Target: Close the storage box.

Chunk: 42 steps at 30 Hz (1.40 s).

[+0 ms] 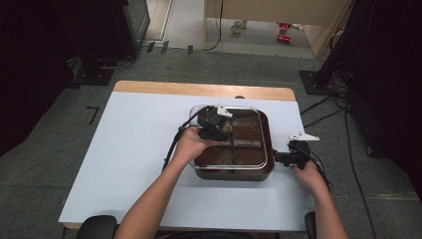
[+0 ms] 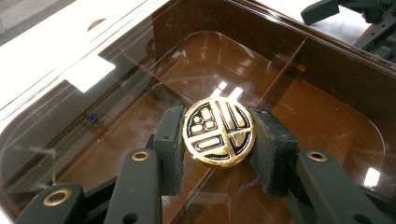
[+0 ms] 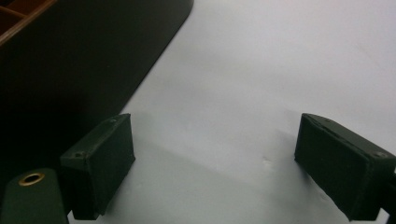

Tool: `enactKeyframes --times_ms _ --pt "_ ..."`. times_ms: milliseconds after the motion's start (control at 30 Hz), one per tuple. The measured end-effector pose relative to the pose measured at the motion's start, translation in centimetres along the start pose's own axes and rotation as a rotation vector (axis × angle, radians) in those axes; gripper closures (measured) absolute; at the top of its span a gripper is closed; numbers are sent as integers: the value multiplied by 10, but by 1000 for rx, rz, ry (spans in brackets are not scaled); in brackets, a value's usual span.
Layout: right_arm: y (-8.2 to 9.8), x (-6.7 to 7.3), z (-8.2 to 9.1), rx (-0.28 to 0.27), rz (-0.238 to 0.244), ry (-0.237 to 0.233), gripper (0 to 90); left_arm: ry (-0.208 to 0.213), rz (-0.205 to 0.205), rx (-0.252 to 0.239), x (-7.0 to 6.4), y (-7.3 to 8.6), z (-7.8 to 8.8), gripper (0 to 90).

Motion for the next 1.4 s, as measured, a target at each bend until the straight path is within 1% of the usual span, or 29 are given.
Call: enactKeyframes --times_ms 67,133,200,267,333,367,433,467,533,600,667,767,833,1000,1033,1133,1200,1267,1333,1367,1400 --pt "0 0 0 1 0 0 114 -10 -18 6 -6 -2 -6 592" --pt "0 0 0 1 -1 -1 113 -5 -26 10 -10 -3 -10 592" --pt "0 0 0 0 -2 -4 110 5 -19 11 -13 -3 -15 592" --pt "0 0 0 0 0 -6 109 4 -31 24 -17 -2 -21 591" --pt "0 0 0 0 -2 -6 109 12 -29 30 -20 -2 -24 591" --pt "0 0 0 0 -2 -5 109 15 -26 17 -21 -2 -25 591" --pt "0 0 0 0 -1 -5 109 16 -32 18 -21 -2 -25 591" --pt "0 0 0 0 -1 -5 109 15 -28 20 -21 -2 -25 591" --pt "0 0 0 0 0 -5 109 2 -34 34 -20 -1 -22 591" --pt "0 0 0 0 1 -5 109 1 -29 40 -19 1 -21 590" --pt "0 0 0 0 2 -5 108 3 -21 34 -19 2 -21 590" --pt "0 0 0 2 3 -4 108 -5 -30 39 -19 2 -22 589" --pt "0 0 0 3 3 -4 108 6 -27 33 -19 3 -22 587" --pt "0 0 0 2 1 -4 108 48 10 22 -16 2 -21 569" --pt "0 0 0 1 4 -4 108 52 11 19 -16 2 -20 563" --pt "0 0 0 0 5 -4 108 53 -1 -9 -15 -1 -17 527" --pt "0 0 0 0 4 -4 108 63 9 -26 -15 -3 -14 486" --pt "0 0 0 2 2 -4 108 81 26 -47 -14 -6 -9 459" --pt "0 0 0 1 3 -5 108 85 34 -61 -13 -8 -5 442" --pt "0 0 0 1 3 -4 108 83 50 -81 -11 -10 -1 434" --pt "0 0 0 1 3 -4 108 81 57 -85 -9 -10 1 405"
Point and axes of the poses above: each handheld gripper's, and its own axes: z roughly backward along the jaws, y roughly out of its underside, x roughly to its left, the point moved 6 cm from there along -z, roughly forward along the jaws, and after that the axes turned 8 degrees about -x, right-handed, at the moved point
